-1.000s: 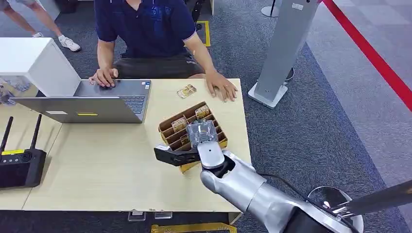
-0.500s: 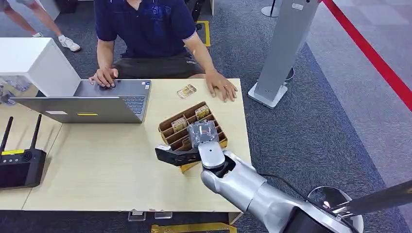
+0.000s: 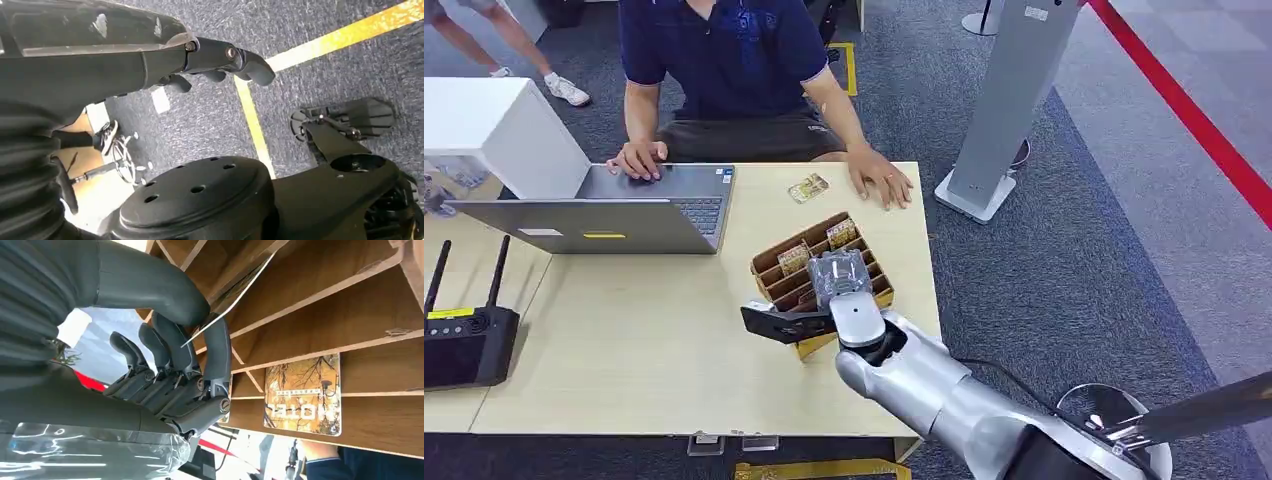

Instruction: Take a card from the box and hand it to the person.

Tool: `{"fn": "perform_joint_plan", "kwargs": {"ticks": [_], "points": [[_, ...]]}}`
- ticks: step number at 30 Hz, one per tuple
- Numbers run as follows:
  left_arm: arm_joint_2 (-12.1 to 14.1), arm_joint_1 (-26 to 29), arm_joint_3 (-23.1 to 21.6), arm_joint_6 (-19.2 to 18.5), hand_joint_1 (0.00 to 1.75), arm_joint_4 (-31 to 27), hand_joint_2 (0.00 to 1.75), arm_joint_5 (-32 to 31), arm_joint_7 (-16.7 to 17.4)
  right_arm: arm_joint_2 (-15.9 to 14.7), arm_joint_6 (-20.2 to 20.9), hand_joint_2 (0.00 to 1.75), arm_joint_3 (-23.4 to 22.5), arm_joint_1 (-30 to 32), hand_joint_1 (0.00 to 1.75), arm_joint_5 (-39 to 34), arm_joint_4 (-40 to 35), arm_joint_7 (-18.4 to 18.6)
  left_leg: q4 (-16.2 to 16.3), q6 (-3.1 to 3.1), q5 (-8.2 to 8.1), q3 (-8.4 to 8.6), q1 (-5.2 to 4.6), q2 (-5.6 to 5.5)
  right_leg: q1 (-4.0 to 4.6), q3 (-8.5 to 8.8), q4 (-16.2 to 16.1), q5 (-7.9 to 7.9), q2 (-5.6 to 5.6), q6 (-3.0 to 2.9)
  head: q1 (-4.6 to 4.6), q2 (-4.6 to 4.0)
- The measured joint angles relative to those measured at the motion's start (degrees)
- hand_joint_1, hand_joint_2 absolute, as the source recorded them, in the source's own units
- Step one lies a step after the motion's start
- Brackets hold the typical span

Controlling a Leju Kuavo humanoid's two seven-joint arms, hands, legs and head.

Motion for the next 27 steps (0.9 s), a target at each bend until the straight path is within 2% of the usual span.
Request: {"fn": "perform_joint_plan", "kwargs": {"ticks": [14, 18, 23, 27], "points": [[0.0, 0.1, 0.0, -0.1, 0.0, 0.0, 1.75, 0.7, 0.1, 0.1, -3.2, 1.75, -0.6, -0.1, 1.54, -0.1, 0.0, 0.6, 0.0, 0.0, 0.0, 0.01, 0.0, 0.0, 0.0, -0.01, 0.0, 0.0, 0.0, 0.0, 0.0, 0.0], [0.0, 0.1, 0.0, -0.1, 0.0, 0.0, 1.75, 0.7, 0.3, -0.8, -4.7, 1.75, -2.3, -0.2, 1.54, -0.8, -3.7, 2.1, 0.0, 0.0, 0.0, 0.02, 0.0, 0.01, 0.0, -0.01, 0.0, 0.0, 0.0, 0.0, 0.0, 0.0], [0.0, 0.1, 0.0, 0.3, 0.0, 0.0, 1.75, 0.7, 0.3, -3.5, -8.4, 1.75, -5.9, -0.3, 1.54, -1.4, -11.0, 3.9, 0.0, 0.0, 0.0, 0.04, -0.01, 0.0, 0.0, -0.01, 0.0, 0.0, 0.01, 0.0, 0.0, 0.0], [0.0, 0.2, 0.0, 0.5, 0.0, 0.0, 1.75, 0.7, 0.3, -5.4, -9.5, 1.75, -8.9, -0.3, 1.54, -1.9, -16.6, 4.4, 0.0, 0.0, 0.0, 0.03, -0.01, 0.0, 0.0, -0.01, 0.0, 0.0, 0.01, 0.0, 0.0, 0.0]]}}
